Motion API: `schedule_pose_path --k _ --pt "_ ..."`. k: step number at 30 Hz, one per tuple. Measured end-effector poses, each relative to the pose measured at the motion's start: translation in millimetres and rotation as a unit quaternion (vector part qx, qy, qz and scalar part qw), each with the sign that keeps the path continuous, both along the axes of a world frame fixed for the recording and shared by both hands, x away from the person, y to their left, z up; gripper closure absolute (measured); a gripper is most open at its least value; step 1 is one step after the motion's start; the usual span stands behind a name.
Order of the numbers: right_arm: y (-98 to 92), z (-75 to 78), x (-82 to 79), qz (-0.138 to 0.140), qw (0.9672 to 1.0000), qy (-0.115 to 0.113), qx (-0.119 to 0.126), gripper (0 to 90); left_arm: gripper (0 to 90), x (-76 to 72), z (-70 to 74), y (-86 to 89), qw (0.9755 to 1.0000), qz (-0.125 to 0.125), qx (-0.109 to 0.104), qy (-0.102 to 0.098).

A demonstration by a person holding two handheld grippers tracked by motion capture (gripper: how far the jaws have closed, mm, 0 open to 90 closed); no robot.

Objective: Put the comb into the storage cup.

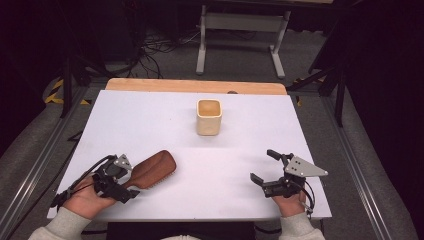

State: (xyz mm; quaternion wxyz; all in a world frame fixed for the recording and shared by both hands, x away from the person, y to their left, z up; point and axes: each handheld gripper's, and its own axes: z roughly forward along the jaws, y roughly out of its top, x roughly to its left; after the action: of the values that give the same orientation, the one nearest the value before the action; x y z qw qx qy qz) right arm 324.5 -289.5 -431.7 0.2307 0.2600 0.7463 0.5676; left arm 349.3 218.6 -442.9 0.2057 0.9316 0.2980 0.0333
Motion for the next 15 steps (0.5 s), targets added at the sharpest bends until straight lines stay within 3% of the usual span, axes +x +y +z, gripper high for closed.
schedule_pose_path --k 1,4,9,15 --pt "0.0 0.0 0.0 0.000 1.0000 0.000 0.000 1.8 23.6 -0.1 -0.5 -0.2 1.0000 -0.007 0.000 0.002" --pt "0.0 -0.1 0.1 0.001 1.0000 0.001 0.001 1.8 36.1 -0.4 -2.6 -2.2 0.9999 -0.015 0.007 0.003" --pt "-0.2 0.1 -0.2 0.003 1.0000 0.001 0.004 1.9 62.0 -0.3 -3.0 -2.5 0.9997 -0.012 0.020 -0.006" --pt "0.2 -0.2 0.3 0.003 1.0000 0.001 0.004 1.8 72.0 -2.1 -3.0 -2.5 0.9995 -0.014 0.023 -0.016"
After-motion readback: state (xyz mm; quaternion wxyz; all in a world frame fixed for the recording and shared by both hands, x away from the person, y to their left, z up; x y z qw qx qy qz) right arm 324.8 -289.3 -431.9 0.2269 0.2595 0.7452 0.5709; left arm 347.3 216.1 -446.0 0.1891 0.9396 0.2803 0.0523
